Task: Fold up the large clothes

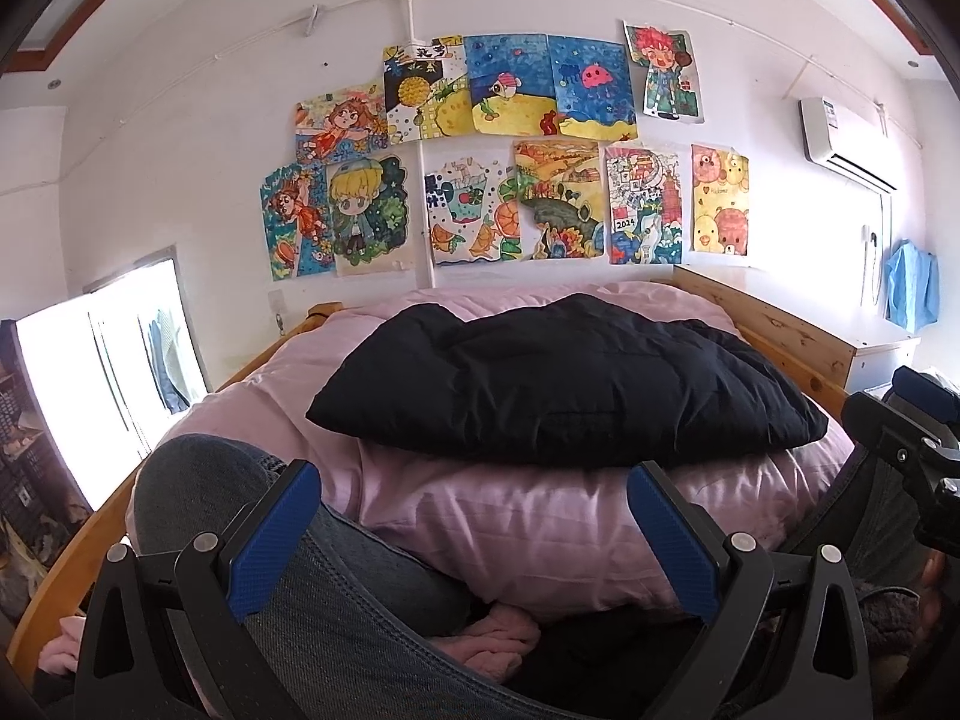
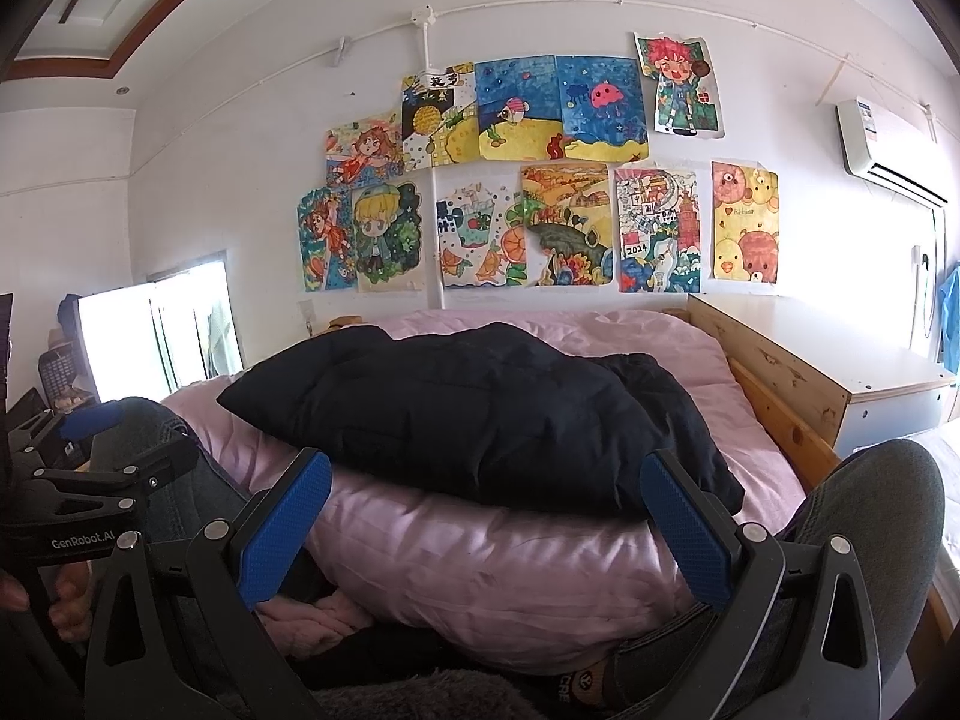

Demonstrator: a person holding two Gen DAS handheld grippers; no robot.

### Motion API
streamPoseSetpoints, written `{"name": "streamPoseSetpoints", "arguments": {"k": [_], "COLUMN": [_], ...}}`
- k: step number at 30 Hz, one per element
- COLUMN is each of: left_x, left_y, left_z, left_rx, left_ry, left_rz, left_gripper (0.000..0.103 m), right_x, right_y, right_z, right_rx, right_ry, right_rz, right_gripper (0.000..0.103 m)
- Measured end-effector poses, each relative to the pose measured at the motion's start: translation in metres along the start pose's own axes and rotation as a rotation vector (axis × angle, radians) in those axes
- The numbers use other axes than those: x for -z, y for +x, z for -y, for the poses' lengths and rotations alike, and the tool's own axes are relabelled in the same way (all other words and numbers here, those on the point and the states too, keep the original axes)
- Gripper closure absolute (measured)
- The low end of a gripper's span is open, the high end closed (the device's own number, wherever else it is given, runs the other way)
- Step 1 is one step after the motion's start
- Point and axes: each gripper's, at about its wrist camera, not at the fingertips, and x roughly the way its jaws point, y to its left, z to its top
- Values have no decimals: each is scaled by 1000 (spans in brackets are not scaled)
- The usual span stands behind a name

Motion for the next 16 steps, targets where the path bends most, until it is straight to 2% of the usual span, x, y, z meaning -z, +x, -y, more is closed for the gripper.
{"name": "streamPoseSetpoints", "arguments": {"k": [16], "left_x": [3], "left_y": [-1], "left_z": [2], "left_rx": [2], "left_ry": [5], "left_rz": [7], "left_gripper": [0], "right_x": [3], "right_y": [0], "right_z": [3], "right_rx": [-4], "right_ry": [1], "right_rz": [1], "right_gripper": [2]}}
